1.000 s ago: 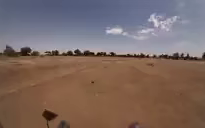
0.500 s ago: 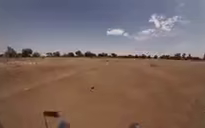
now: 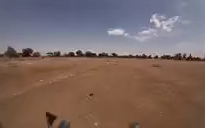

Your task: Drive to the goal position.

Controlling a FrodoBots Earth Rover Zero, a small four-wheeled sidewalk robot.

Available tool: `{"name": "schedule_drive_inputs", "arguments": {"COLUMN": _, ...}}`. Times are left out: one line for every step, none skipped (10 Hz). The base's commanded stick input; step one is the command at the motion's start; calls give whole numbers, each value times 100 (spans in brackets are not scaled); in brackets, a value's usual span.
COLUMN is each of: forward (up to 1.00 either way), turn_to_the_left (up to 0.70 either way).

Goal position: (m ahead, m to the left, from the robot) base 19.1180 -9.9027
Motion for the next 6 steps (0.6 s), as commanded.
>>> {"name": "schedule_drive_inputs", "arguments": {"forward": 70, "turn_to_the_left": 0}}
{"name": "schedule_drive_inputs", "arguments": {"forward": 70, "turn_to_the_left": 0}}
{"name": "schedule_drive_inputs", "arguments": {"forward": 70, "turn_to_the_left": 0}}
{"name": "schedule_drive_inputs", "arguments": {"forward": 70, "turn_to_the_left": 0}}
{"name": "schedule_drive_inputs", "arguments": {"forward": 70, "turn_to_the_left": 0}}
{"name": "schedule_drive_inputs", "arguments": {"forward": 70, "turn_to_the_left": 0}}
